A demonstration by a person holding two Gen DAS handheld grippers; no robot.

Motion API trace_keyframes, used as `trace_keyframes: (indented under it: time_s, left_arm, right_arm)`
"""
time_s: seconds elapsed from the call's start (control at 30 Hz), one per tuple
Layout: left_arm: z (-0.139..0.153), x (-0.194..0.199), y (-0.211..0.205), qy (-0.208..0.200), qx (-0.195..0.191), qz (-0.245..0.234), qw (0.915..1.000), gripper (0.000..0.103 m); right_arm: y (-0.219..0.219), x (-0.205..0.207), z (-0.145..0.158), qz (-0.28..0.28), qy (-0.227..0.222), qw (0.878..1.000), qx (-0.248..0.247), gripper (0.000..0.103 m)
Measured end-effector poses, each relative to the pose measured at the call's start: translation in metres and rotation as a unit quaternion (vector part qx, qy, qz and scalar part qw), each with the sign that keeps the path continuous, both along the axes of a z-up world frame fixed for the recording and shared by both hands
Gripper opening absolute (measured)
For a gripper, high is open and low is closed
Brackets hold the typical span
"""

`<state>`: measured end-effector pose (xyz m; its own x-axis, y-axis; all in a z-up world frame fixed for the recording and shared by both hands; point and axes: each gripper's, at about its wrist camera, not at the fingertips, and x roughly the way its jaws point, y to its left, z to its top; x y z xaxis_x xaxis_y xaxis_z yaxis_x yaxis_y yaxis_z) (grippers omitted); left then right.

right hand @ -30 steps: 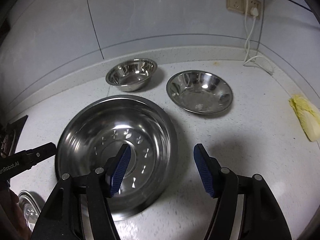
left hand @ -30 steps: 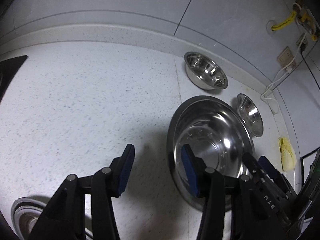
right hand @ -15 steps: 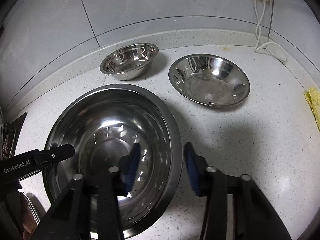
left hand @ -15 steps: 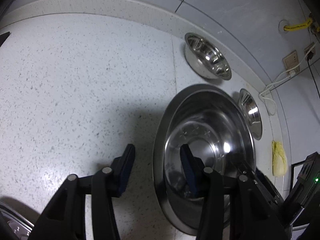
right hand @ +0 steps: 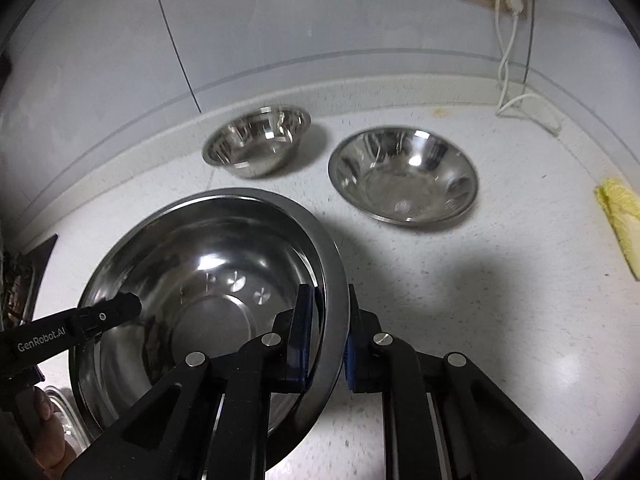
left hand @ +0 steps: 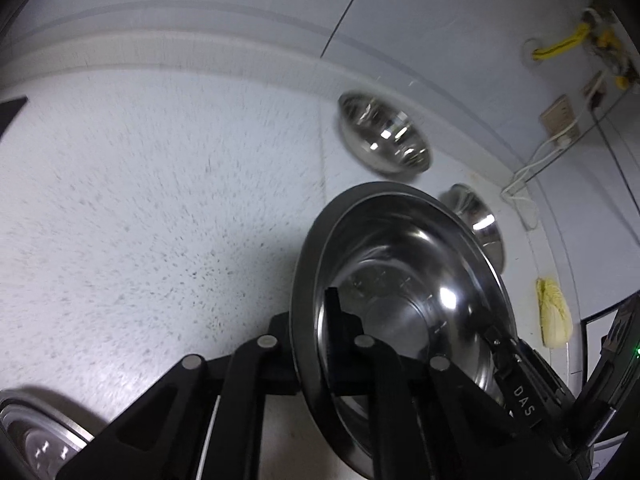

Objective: Organize plates and bowls
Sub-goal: 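Lift the large bowl and carry it beside the plate stack with both grippers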

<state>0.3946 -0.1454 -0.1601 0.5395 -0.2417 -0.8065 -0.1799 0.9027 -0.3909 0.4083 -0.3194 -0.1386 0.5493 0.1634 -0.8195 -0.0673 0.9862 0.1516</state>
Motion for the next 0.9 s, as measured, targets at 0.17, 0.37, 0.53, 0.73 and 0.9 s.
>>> trace_keyframes:
  time_s: [0.17,0.37,0.53,0.73,0.9]
  left_arm:
    - [0.029,-0.034,-0.006,-0.029,0.004,-0.006,0.9996,0.007]
    - [0.054,-0.084,-0.026,-0.053,0.022,-0.025,0.9980,0.007]
    - [0.051,-0.124,-0.039,-0.056,0.037,-0.047,0.9967,0.007]
    - [0.027,-0.150,-0.054,-0.039,0.051,-0.070,0.9954,0.007]
    - [0.006,-0.157,-0.063,-0.018,0.057,-0.078,0.9952,0.007]
  right_arm:
    - [-0.009,-0.033,0.032,-0.001,-0.027,1.000,0.009,0.012]
    - [-0.024,-0.083,0.053,-0.012,-0.030,0.999,0.004,0.013]
    - [-0.039,-0.127,0.057,-0.020,-0.024,1.000,-0.004,0.013]
    - [-0.053,-0.166,0.044,-0.034,-0.002,0.999,-0.010,0.013]
    - [-0.059,-0.184,0.030,-0.036,0.016,0.999,-0.016,0.014]
